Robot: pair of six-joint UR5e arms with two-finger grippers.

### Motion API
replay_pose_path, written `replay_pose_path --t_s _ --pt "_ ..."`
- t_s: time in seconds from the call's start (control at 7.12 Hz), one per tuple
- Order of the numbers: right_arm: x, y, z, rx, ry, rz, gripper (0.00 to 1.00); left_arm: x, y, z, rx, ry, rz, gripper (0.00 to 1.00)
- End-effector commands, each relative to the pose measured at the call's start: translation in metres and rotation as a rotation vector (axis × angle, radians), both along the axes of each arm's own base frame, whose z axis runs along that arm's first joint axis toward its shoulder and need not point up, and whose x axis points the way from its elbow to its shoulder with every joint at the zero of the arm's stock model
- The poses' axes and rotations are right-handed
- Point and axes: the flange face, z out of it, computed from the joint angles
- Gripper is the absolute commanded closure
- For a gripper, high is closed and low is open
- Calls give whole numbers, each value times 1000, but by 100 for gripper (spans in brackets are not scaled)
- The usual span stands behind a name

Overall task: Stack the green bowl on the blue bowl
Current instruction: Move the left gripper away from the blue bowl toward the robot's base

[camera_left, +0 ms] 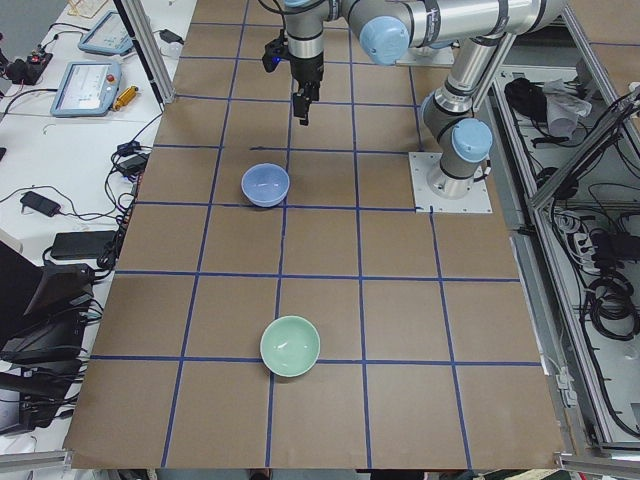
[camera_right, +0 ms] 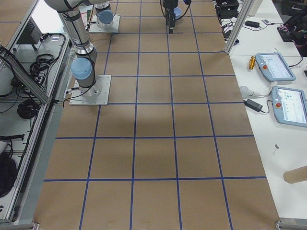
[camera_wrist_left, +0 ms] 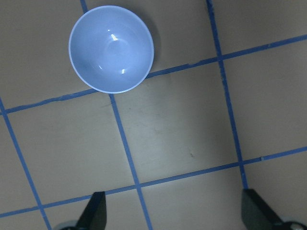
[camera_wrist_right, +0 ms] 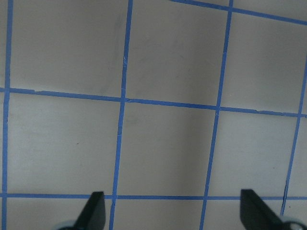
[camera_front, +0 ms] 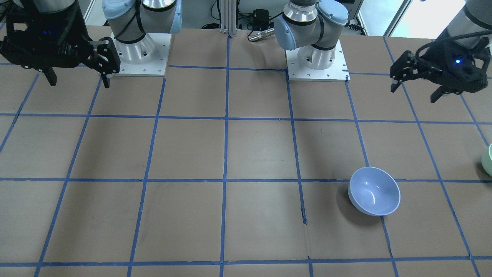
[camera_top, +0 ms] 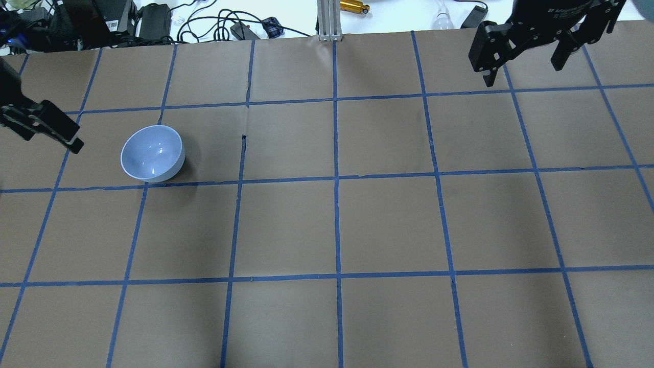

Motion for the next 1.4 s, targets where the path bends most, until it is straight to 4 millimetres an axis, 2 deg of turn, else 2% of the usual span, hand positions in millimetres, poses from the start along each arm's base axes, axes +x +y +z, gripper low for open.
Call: replay_pose_path --t_s 0.0,0.14,0.28,0.56,0.7,0.98,1.12,1.26 --pt "0 0 0 0 0 -1 0 64 -1 -15 -6 5 -157 0" --pt "0 0 0 0 0 -1 0 81 -3 -22 0 12 -218 0" --pt "0 0 0 0 0 1 0 103 -4 -30 0 13 -210 0" --pt "0 0 0 0 0 1 0 149 -8 -52 -2 15 -327 0" --pt "0 0 0 0 0 1 0 178 -3 -64 2 23 -341 0" --pt "0 0 0 0 0 -1 0 248 16 -89 3 36 -495 0" --pt "0 0 0 0 0 1 0 290 29 -92 -25 -34 -537 0" --pt "0 0 0 0 0 1 0 323 43 -107 -25 -38 -576 0"
